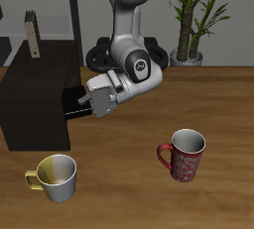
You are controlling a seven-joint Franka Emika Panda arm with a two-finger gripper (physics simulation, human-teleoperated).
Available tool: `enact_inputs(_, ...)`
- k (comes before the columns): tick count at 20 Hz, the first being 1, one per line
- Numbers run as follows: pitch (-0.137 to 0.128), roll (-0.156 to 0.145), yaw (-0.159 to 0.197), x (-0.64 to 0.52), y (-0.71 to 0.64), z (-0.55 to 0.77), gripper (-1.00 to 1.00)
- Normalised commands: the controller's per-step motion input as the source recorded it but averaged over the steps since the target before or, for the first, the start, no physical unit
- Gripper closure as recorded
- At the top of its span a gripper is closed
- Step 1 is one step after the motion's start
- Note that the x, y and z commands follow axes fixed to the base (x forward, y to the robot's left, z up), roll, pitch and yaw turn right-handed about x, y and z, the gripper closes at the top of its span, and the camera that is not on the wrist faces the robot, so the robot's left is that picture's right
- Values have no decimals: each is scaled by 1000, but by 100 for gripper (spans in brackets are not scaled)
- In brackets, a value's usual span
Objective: Yellow book upright top shelf and black book top region shelf and red mug top shelf
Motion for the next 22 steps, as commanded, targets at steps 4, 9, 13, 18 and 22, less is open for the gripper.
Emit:
enact_inputs(4,11,-29,-1,-53,-190,-62,100)
enact_inputs(9,52,-26,-15,43,-293,-101,100)
enact_inputs(13,30,-17,-10,44,-158,-59,-100)
enact_inputs(18,77,17,-34,51,-193,-142,-100)
enact_inputs(22,34,-28,-11,-13,-152,-64,-100)
